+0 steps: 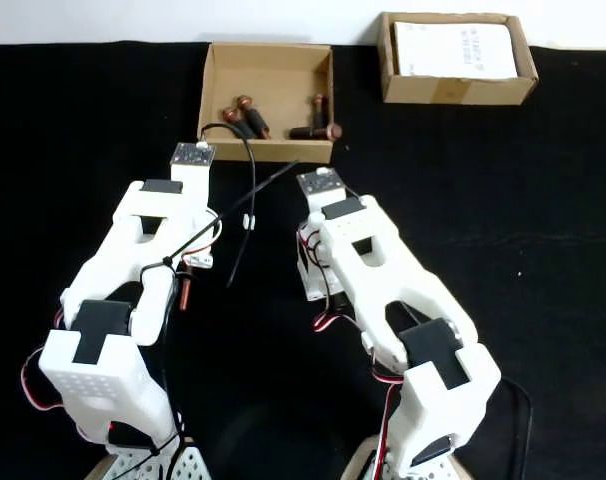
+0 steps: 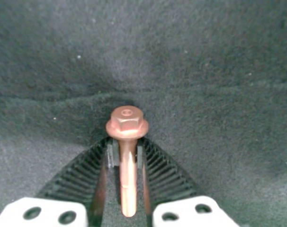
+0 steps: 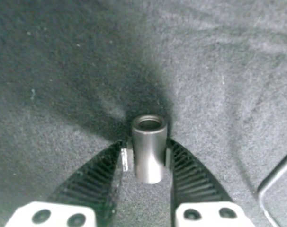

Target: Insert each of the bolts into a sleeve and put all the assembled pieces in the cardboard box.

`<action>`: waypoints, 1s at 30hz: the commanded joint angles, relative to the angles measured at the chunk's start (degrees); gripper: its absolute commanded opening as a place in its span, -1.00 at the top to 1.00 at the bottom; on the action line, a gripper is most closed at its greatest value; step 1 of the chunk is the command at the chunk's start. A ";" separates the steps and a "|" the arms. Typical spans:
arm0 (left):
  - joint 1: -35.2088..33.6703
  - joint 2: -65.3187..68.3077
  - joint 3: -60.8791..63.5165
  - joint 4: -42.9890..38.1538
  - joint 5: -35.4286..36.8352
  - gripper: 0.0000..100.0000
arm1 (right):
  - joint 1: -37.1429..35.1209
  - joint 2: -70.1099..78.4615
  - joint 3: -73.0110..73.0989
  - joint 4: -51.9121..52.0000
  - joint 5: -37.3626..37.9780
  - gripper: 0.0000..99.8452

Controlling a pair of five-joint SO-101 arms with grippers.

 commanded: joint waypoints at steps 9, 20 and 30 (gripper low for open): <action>-0.22 0.22 -0.75 -0.35 -0.53 0.98 | 0.48 -1.10 -4.09 5.41 0.53 0.98; 0.22 -2.51 -0.75 -0.44 -5.36 0.98 | 1.63 -22.46 -8.04 21.41 0.35 0.98; 5.85 -35.03 6.37 4.75 -5.45 0.98 | 6.90 -52.53 -1.63 24.84 0.53 0.98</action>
